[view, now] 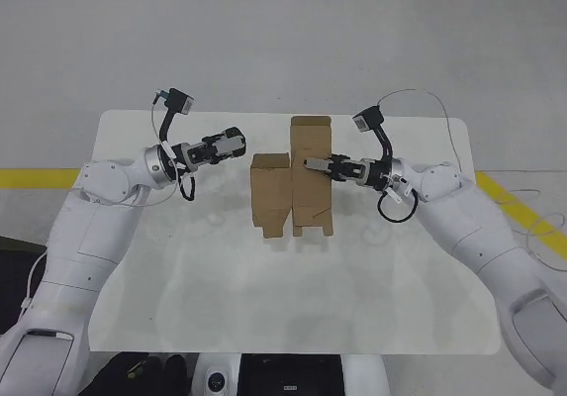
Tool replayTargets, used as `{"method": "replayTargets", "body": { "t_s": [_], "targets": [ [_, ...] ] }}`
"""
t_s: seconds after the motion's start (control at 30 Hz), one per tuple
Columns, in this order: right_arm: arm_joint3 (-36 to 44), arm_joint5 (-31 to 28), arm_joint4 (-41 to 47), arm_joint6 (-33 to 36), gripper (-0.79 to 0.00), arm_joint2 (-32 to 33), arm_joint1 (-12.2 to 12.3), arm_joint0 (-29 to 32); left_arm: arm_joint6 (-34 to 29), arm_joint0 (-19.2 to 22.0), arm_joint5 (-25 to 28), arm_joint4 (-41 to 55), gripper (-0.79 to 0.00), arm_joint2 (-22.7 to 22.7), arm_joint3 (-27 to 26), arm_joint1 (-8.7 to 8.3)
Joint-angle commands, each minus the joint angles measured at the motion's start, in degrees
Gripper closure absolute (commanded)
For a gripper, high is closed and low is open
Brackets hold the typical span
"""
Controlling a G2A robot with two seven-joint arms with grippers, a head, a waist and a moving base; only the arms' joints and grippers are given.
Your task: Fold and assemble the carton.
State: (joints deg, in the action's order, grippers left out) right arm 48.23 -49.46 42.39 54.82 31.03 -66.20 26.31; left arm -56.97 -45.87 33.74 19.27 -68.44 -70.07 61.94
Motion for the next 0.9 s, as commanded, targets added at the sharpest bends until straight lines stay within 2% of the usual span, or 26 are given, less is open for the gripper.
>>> {"method": "replayTargets", "body": {
  "t_s": [0.0,0.2,0.4,0.6,0.77,0.8,0.83,0.87],
  "targets": [
    [-0.98,-0.41,-0.34,-0.41,0.0,0.83,0.02,-0.02,-0.08,-2.42,-0.62,-0.29,-0.785,-0.99,-1.62,-0.42],
    [-2.15,-1.95,-1.53,-2.45,0.0,2.83,-0.45,0.11,-0.63,-9.23,-2.17,-0.78,-0.785,-3.14,-7.53,-1.42],
    [-2.04,-2.39,-2.36,-3.44,0.0,3.99,-1.19,0.66,2.11,-14.17,-4.66,-2.07,-0.785,-3.29,-12.65,-1.7],
    [-2.01,-2.94,-2.47,-3.28,0.0,5.28,-1.72,1.35,5.5,-17.33,-6.49,-4.19,-0.785,-2.14,-16.12,-1.59],
    [-1.92,-2.86,-2.73,-2.86,0.0,6.33,-2.03,1.75,7.46,-18.27,-7.05,-5.53,-0.785,-1.31,-17.45,-1.43],
    [-1.84,-2.78,-2.83,-2.78,0.0,6.51,-2.09,1.84,7.88,-18.3,-7.18,-5.69,-0.736,-1.17,-17.51,-1.39],
    [-1.8,-2.71,-2.92,-2.71,0.0,6.69,-2.14,1.91,8.27,-18.29,-7.39,-5.73,-0.653,-1.04,-17.55,-1.34],
    [-1.78,-2.65,-3.04,-2.65,0.0,6.88,-2.19,1.98,8.52,-18.24,-7.61,-5.74,-0.391,-0.92,-17.59,-1.3]
  ]
}}
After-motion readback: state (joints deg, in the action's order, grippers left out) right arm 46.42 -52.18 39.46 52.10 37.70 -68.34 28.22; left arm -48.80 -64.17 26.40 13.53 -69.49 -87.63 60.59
